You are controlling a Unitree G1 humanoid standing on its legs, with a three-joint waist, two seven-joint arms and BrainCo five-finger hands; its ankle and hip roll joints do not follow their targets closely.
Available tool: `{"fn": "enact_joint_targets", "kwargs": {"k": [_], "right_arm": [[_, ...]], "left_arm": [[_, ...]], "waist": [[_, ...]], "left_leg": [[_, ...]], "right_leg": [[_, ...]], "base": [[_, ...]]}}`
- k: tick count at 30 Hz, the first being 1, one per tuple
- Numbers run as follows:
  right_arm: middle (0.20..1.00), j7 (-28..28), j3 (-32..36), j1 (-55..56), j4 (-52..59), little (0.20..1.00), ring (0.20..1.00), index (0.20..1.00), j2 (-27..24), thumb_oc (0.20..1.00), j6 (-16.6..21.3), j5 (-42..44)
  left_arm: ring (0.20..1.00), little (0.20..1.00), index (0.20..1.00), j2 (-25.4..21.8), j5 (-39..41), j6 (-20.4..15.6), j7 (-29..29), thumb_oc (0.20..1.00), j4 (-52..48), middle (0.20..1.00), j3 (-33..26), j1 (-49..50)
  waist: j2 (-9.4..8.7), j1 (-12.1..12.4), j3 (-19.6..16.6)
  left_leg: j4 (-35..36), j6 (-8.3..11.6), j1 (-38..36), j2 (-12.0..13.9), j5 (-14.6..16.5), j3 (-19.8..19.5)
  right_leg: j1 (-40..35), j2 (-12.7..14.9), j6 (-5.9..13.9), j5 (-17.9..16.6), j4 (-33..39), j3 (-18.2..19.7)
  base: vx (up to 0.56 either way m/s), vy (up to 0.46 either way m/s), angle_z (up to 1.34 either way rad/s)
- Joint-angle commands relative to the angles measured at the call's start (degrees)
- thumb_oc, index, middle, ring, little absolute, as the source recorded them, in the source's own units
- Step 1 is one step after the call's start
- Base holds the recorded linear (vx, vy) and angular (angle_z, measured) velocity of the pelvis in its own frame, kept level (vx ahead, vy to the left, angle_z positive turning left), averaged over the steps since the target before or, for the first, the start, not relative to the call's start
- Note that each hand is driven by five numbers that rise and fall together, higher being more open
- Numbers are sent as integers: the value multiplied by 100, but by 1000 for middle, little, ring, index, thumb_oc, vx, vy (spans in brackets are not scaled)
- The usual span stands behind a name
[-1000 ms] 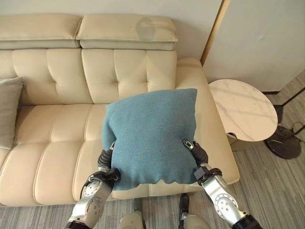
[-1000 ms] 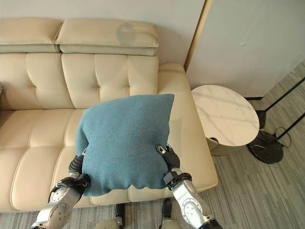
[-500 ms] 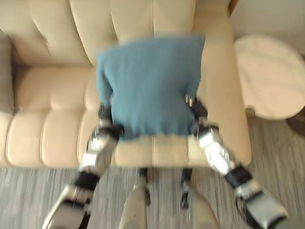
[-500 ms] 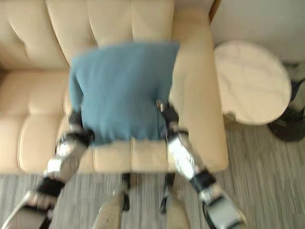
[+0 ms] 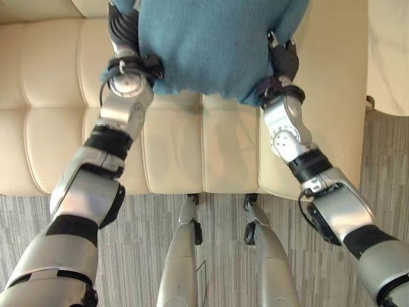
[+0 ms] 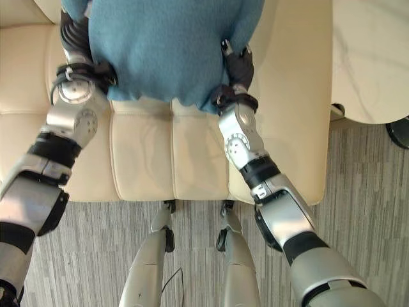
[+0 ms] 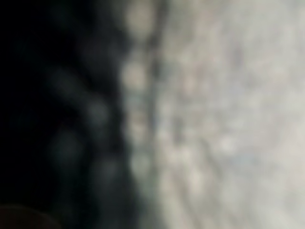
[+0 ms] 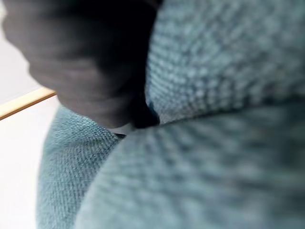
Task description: Pick up all the scattered cushions and arrange them neatly on the sofa.
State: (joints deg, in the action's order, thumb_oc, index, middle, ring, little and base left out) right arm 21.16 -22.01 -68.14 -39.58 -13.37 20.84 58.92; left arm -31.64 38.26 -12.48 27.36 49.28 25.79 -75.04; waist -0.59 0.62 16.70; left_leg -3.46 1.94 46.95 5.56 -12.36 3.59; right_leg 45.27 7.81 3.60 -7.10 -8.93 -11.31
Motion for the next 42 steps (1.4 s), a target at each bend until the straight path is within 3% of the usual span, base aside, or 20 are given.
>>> {"fn": "enact_joint_targets", "kwargs": {"k": [1,5,8,17,18,21,25,32,42], "right_arm": [[1000,-150,-332,-1790,-280,1000,1000,1000,960,1000,461,-597],[1000,-150,-342,-1824,-742,1000,1000,1000,567,1000,246,-753],[1000,-163,-345,-1696,-766,1000,1000,1000,536,1000,206,-783],[1000,-211,-797,-1394,-1396,1000,1000,1000,197,1000,-418,-1301],[1000,-184,-791,-1214,-1440,1000,1000,1000,39,1000,-596,-1494],[1000,-134,-769,-1049,-1409,1000,1000,1000,-167,1000,-644,-1686],[1000,-7,-587,-990,-1587,1000,1000,1000,-321,1000,-700,-1553],[1000,119,-293,-804,-1776,1000,1000,1000,-500,1000,-795,-1503],[1000,-7,-855,-731,-1914,1000,1000,1000,-782,1000,-1151,-2244]], "left_arm": [[1000,1000,1000,392,-1013,-401,58,1000,84,1000,918,-1605],[1000,1000,1000,225,-1886,-157,403,1000,315,1000,1167,-2007],[1000,1000,1000,119,-2058,-80,486,1000,187,1000,1164,-1959],[1000,1000,1000,-416,-1427,24,42,1000,896,1000,1113,-1762],[1000,1000,1000,-718,-1525,175,-62,1000,1102,1000,1182,-1680],[1000,1000,1000,-1049,-1805,322,-56,1000,1363,1000,1214,-1517],[1000,1000,1000,-1049,-1124,255,-146,1000,1532,1000,773,-1247],[1000,1000,1000,-1292,-490,247,-439,1000,1608,1000,507,-1066],[1000,1000,1000,-1602,-920,335,-540,1000,1773,1000,845,-1180]], "waist": [[-346,73,-66],[-426,122,14],[-465,147,31],[-459,154,72],[-443,149,97],[-446,147,193],[-450,154,307],[-417,143,370],[-418,121,439]], "left_leg": [[-506,216,-327,-259,1342,-215],[-374,228,-347,-284,1278,-286],[-362,224,-381,-295,1285,-291],[-354,173,-697,-337,1290,-242],[-360,168,-790,-337,1293,-233],[-438,161,-776,-334,1302,-225],[-505,159,-711,-329,1302,-246],[-569,155,-693,-325,1321,-250],[-644,149,-585,-299,1303,-248]], "right_leg": [[-273,184,517,845,-268,160],[-363,171,563,808,-125,76],[-439,173,582,787,-46,49],[-859,135,525,711,146,45],[-997,130,520,700,185,54],[-1004,117,475,694,173,65],[-962,90,422,732,156,65],[-978,68,400,741,128,81],[-890,51,350,743,98,75]], "base": [[22,4,17],[20,-48,15],[17,-15,14],[0,18,-1],[-15,42,-1],[-35,32,-1],[-28,5,-2],[0,0,0],[0,0,0]]}}
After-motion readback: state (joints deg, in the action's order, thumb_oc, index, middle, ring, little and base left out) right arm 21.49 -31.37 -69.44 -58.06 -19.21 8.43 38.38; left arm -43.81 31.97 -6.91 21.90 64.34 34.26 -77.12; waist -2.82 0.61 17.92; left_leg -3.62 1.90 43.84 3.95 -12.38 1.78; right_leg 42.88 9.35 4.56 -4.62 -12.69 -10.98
